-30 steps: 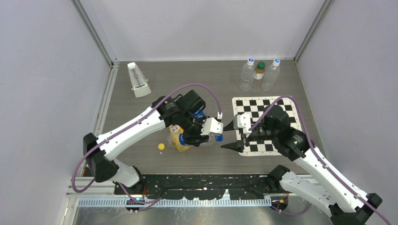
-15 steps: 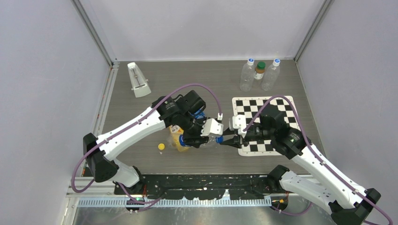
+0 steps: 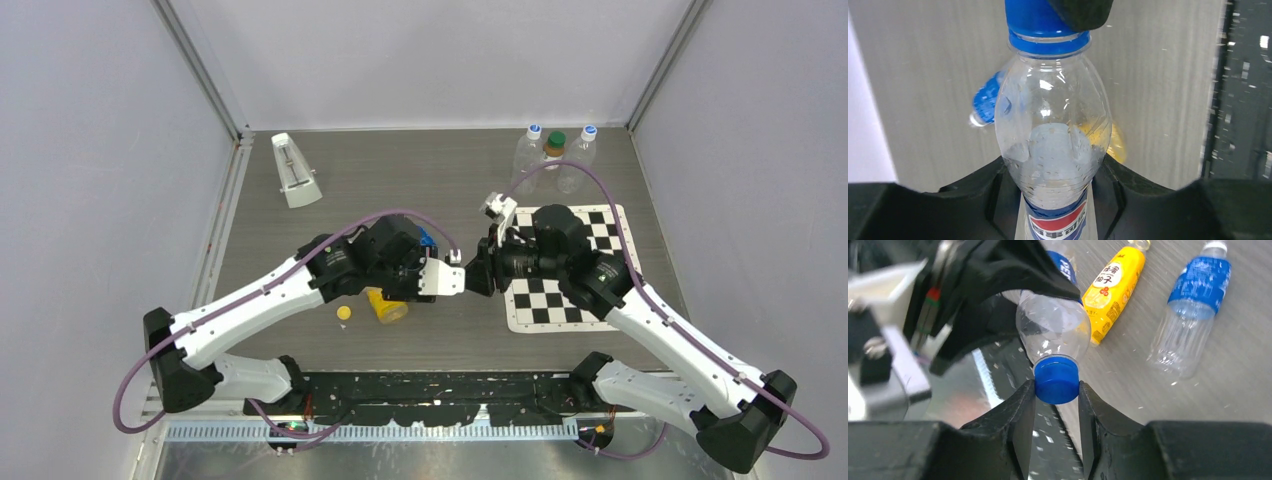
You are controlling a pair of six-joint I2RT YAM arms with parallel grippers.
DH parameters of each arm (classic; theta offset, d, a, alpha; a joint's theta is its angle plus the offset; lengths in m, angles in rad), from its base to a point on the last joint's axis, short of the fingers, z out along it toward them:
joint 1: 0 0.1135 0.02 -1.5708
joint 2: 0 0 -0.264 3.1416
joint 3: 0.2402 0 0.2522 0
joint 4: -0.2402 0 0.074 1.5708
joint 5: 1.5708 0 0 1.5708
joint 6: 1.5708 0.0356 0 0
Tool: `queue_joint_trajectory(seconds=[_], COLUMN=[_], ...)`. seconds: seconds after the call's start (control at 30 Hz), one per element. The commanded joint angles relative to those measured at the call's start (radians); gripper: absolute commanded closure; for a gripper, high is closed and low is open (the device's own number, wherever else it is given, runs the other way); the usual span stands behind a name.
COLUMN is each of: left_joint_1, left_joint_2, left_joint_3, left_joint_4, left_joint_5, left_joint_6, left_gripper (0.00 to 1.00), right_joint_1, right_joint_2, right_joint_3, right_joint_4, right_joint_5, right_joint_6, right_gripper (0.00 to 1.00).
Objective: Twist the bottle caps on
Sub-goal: Screw the bottle cap onto the plastic bottle.
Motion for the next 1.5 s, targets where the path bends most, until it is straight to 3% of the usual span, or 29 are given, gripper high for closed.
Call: queue_joint_trajectory(seconds=[0.0, 0.13, 0.23, 0.27, 0.3, 0.33, 0.4, 0.47, 0.53, 0.7, 0.83, 1.03, 1.33, 1.47], left_joint_1=[-0.025, -0.031, -0.032, -0.032, -0.031, -0.029, -0.017, 0.002, 0.024, 0.055, 0.058, 0.058, 0.058, 0.059], left_joint_2=[-0.074, -0.099, -0.101, -0.096, -0.089, -0.081, -0.062, -0.047, -0.033, 0.016, 0.050, 0.093, 0.107, 0.105], left_joint_3=[-0.048, -0.092, -0.103, -0.098, -0.090, -0.080, -0.055, -0.030, -0.004, 0.079, 0.124, 0.163, 0.176, 0.175], left_joint_4=[0.256, 0.323, 0.308, 0.291, 0.267, 0.241, 0.189, 0.144, 0.100, -0.031, -0.098, -0.146, -0.155, -0.154], left_joint_5=[-0.194, -0.269, -0.280, -0.280, -0.280, -0.277, -0.244, -0.189, -0.125, 0.062, 0.146, 0.222, 0.260, 0.262], left_joint_6=[0.005, 0.030, 0.030, 0.024, 0.021, 0.015, 0.001, -0.010, -0.013, 0.002, 0.008, 0.017, 0.019, 0.018], left_gripper=[1.00, 1.00, 1.00, 1.00, 1.00, 1.00, 1.00, 1.00, 1.00, 1.00, 1.00, 1.00, 1.00, 1.00], right_joint_1=[-0.015, -0.045, -0.058, -0.063, -0.063, -0.064, -0.064, -0.064, -0.064, -0.064, -0.064, -0.062, -0.020, 0.004], right_joint_2=[0.032, 0.050, 0.016, 0.007, -0.013, -0.024, -0.060, -0.103, -0.149, -0.251, -0.274, -0.242, -0.161, -0.146], right_joint_3=[0.056, 0.039, 0.023, 0.023, 0.024, 0.027, 0.027, 0.020, 0.002, -0.065, -0.101, -0.080, -0.006, 0.001], right_joint_4=[0.069, 0.100, 0.128, 0.132, 0.140, 0.141, 0.137, 0.116, 0.099, 0.064, 0.055, 0.049, -0.001, -0.007], right_joint_5=[0.272, 0.301, 0.353, 0.359, 0.362, 0.351, 0.300, 0.226, 0.187, 0.077, -0.055, -0.207, -0.285, -0.293], right_joint_6=[0.630, 0.870, 0.867, 0.809, 0.767, 0.662, 0.455, 0.233, 0.053, -0.398, -0.613, -0.710, -0.737, -0.737], right_gripper=[1.00, 1.00, 0.98, 0.94, 0.81, 0.74, 0.43, 0.33, 0.30, 0.28, 0.28, 0.28, 0.28, 0.33])
